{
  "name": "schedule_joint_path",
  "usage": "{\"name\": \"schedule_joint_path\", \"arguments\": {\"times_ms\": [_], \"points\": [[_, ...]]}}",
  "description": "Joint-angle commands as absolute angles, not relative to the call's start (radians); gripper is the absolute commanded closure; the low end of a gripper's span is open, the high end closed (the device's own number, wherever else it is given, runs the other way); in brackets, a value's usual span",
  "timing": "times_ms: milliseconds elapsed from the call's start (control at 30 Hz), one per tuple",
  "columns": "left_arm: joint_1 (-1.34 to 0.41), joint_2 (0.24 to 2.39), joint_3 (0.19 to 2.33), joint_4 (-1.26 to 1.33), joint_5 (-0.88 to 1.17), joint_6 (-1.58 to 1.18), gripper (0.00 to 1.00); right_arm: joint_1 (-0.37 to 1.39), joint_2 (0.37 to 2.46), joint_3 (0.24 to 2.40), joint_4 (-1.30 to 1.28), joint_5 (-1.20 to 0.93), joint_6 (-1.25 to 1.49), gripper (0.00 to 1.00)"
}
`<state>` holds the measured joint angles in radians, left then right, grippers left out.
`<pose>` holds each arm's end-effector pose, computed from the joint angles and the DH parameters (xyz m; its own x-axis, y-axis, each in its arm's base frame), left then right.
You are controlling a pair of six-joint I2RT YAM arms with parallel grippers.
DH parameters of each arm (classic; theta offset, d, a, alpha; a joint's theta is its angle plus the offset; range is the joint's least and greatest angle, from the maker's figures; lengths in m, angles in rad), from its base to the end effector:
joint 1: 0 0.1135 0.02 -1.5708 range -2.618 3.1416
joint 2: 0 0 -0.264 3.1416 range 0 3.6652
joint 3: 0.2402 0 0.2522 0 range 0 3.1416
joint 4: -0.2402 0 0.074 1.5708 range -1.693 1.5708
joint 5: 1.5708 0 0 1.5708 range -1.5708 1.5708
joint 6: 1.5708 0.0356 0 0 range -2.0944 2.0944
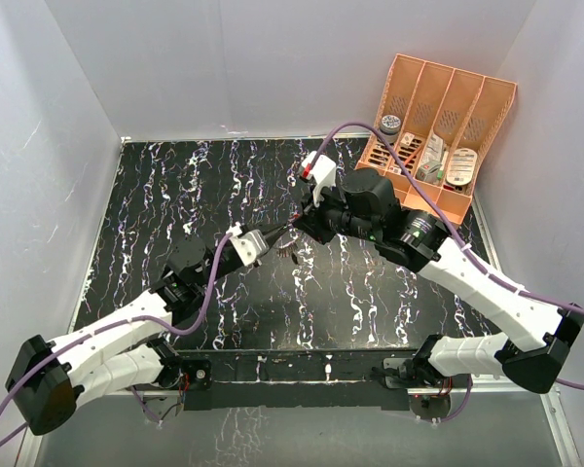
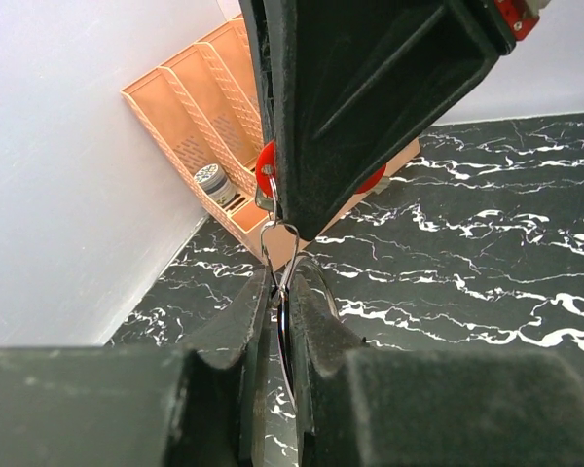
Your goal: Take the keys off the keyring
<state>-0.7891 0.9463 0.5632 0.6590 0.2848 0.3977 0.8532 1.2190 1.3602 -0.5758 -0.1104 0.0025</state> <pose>0.1474 -0.1627 0.3212 0.5145 0.0093 -0.8574 0.7292 0.5213 0.4432 0.1695 0.2002 0.4091 -0.2789 -0.3158 -0.9069 -0.8138 0.5791 0.0487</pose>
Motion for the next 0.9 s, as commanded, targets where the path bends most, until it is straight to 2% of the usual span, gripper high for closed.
{"name": "schedule_joint_path", "arguments": {"times_ms": [0,333,667,867], "points": [[-0.785,0.965,0.561,0.769,0.291,0.333,0.92,0.851,1.167,1.393,-0.461,-0.135,0.021,1.0],[-0.785,0.996,0.541,0.86,0.269,0.282,0.93,0.851,1.17,1.387,-0.45,-0.136,0.021,1.0],[-0.785,1.019,0.537,0.896,0.274,0.256,0.79,0.851,1.161,1.379,-0.444,-0.129,0.02,1.0],[-0.785,1.028,0.531,0.929,0.272,0.237,0.78,0.851,1.158,1.372,-0.445,-0.13,0.023,1.0]]}}
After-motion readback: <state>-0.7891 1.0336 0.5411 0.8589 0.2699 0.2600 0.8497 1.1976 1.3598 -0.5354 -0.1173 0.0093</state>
